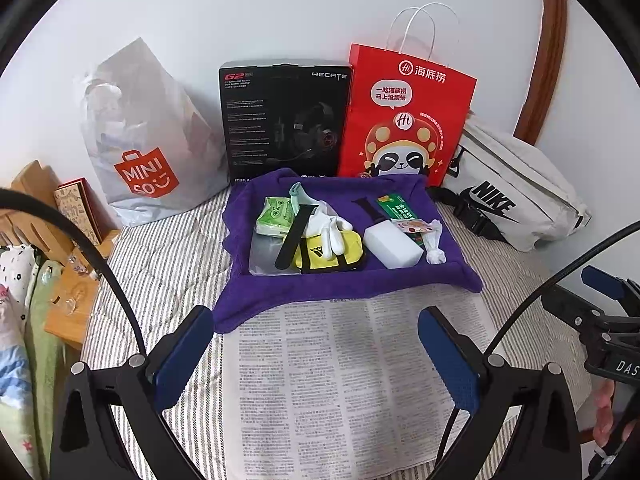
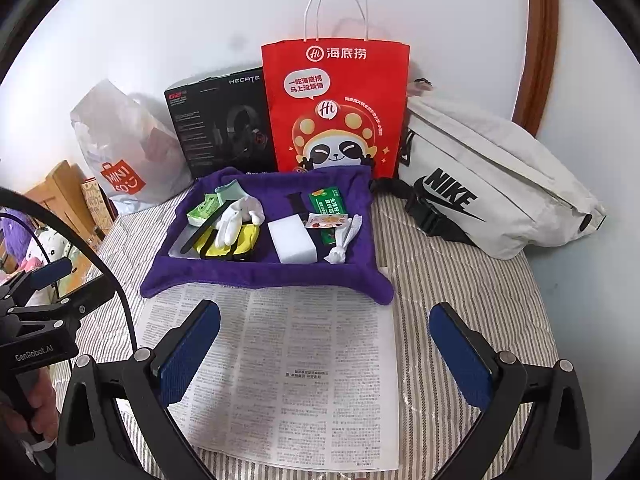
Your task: Organize soft objects
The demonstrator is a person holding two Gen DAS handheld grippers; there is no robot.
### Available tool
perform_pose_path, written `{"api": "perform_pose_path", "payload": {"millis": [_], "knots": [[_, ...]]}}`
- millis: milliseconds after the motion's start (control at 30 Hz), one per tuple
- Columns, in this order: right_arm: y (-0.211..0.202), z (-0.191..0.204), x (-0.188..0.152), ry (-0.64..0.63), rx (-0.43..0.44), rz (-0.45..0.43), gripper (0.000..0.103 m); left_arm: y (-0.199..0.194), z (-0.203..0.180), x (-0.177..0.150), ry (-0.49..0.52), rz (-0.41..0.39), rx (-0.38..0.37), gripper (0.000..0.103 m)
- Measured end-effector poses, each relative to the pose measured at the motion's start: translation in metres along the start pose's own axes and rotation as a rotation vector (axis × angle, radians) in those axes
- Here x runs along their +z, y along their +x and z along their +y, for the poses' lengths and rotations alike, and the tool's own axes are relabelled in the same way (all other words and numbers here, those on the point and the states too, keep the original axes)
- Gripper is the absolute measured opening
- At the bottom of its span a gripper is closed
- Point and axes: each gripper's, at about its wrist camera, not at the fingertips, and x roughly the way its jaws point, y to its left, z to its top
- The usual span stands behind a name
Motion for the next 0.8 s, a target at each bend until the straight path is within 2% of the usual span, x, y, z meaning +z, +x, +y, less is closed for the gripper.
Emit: {"api": "perform_pose_path", "payload": {"millis": [800], "knots": [[-0.0029, 0.0032, -0.0041, -0.008, -0.008, 0.004, 0.103, -0.0021, 0.0024, -0.0024, 0.006, 0.017, 0.031, 0.103]]}}
